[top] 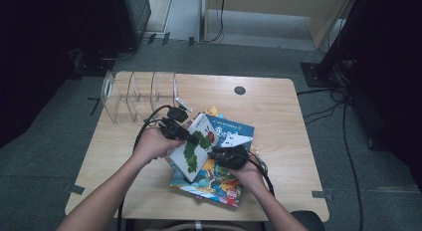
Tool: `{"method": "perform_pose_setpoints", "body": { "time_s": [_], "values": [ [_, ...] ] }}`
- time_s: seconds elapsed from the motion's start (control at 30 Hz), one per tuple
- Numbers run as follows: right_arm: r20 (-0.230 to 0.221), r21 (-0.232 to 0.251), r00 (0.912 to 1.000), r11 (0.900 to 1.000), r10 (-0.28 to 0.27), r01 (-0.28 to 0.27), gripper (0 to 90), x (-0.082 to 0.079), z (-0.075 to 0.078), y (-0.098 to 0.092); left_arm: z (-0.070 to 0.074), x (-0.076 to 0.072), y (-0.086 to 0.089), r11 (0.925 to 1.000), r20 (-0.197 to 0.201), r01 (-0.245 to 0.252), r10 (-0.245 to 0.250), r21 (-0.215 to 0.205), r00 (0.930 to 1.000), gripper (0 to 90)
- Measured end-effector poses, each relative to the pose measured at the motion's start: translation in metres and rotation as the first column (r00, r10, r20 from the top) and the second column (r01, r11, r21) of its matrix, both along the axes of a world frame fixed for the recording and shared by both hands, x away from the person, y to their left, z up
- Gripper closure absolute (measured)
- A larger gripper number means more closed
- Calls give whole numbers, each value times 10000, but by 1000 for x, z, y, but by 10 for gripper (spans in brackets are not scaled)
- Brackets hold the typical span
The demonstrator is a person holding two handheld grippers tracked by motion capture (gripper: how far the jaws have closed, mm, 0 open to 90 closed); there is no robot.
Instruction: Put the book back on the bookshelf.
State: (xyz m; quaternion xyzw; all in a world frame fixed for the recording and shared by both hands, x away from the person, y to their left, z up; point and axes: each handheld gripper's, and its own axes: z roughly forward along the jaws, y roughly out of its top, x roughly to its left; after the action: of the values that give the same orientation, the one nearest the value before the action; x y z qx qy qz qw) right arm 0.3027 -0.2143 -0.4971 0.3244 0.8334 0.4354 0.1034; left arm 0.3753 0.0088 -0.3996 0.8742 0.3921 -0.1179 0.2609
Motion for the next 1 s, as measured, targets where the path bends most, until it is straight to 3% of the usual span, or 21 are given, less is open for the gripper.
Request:
{"method": "perform_pose_setpoints", "body": {
  "time_s": [0.07,0.23,0.33,0.5,0.63,1.0],
  "values": [
    [297,-448,9993,9987,240,-227,633,-2,1,4,4,0,-1,9997,-47,153,-152,166,9999,740],
    [336,-497,9992,9985,224,-207,553,-2,1,5,12,2,0,9986,266,321,-332,420,9991,773],
    [98,-412,9999,9991,42,-38,478,0,2,5,15,5,5,9976,408,249,-275,645,9988,773],
    [553,-867,9984,9962,98,-49,363,1,1,7,23,5,18,9973,560,-27,-14,731,9984,774],
    [517,-775,9986,9970,63,-23,331,3,-1,5,27,5,25,9951,657,-113,49,979,9978,774],
    [644,-602,9971,9975,412,-373,288,3,-3,1,42,8,46,9937,852,-441,354,1033,9957,774]
  ]
}}
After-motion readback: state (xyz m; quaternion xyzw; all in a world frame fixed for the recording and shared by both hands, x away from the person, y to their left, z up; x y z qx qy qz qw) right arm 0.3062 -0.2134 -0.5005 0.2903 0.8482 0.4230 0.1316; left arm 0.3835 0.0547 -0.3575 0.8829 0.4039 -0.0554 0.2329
